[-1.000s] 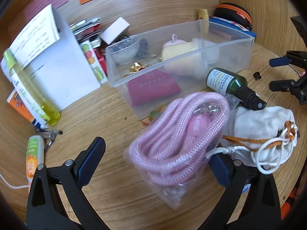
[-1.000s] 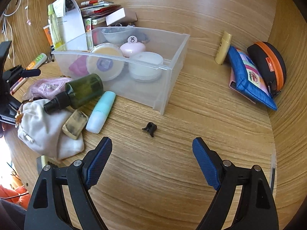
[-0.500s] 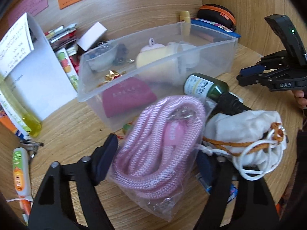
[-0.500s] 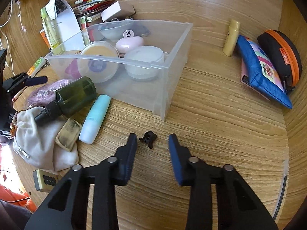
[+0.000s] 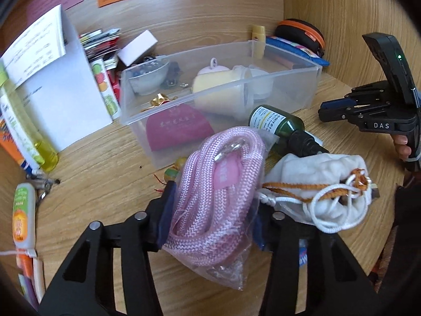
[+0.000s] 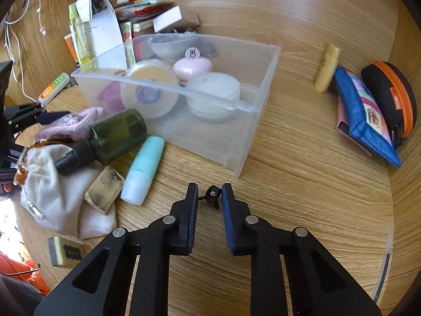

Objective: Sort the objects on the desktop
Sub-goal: 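Grasp the bagged pink rope with the left tool while the right tool grasps the black clip, then lift the bagged pink rope with the left tool while the right tool holds the black clip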

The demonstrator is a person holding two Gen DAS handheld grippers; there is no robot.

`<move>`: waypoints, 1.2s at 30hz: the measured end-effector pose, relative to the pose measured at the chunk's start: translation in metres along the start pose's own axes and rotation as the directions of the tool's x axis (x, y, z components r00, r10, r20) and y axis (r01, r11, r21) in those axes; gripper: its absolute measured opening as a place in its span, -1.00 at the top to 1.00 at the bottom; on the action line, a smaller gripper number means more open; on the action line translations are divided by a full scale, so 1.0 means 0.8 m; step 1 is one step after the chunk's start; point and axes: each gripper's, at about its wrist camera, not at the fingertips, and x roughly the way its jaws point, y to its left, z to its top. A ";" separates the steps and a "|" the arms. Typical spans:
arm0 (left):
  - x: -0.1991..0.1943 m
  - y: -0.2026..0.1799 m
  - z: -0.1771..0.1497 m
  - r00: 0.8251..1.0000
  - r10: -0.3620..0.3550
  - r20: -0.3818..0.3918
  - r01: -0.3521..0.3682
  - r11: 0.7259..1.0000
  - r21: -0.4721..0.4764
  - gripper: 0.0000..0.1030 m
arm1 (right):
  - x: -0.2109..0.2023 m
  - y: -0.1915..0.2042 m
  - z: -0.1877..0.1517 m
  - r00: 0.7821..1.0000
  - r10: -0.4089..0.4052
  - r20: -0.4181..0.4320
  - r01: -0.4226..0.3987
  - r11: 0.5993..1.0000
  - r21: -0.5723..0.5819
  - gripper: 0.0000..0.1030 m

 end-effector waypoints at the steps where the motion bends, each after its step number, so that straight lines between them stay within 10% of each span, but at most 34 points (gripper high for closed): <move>1: -0.004 0.002 -0.001 1.000 -0.005 0.004 0.005 1.000 -0.010 0.20 | -0.002 -0.001 0.001 1.000 0.006 0.004 -0.006 1.000 0.004 0.68; 16: -0.045 0.056 -0.025 0.997 -0.072 0.038 0.079 0.974 -0.214 0.42 | -0.032 0.005 0.000 0.997 0.054 0.053 -0.055 0.998 0.024 0.68; 25: -0.014 0.051 -0.014 0.997 -0.045 -0.055 0.036 0.988 -0.147 0.04 | -0.040 0.012 -0.004 0.995 0.075 0.065 -0.076 0.997 0.013 0.68; 28: -0.001 0.055 -0.011 0.996 -0.032 -0.086 0.020 0.990 -0.141 -0.52 | -0.041 0.013 -0.005 0.995 0.076 0.064 -0.077 0.997 0.013 0.68; 34: 0.023 0.057 -0.017 0.993 -0.009 -0.116 -0.005 0.992 -0.122 -0.53 | -0.042 0.013 -0.005 0.995 0.081 0.064 -0.081 0.997 0.001 0.68; 36: 0.020 0.055 -0.017 0.994 -0.018 -0.103 0.006 0.993 -0.117 -0.25 | -0.042 0.013 -0.004 0.995 0.080 0.064 -0.080 0.997 0.002 0.68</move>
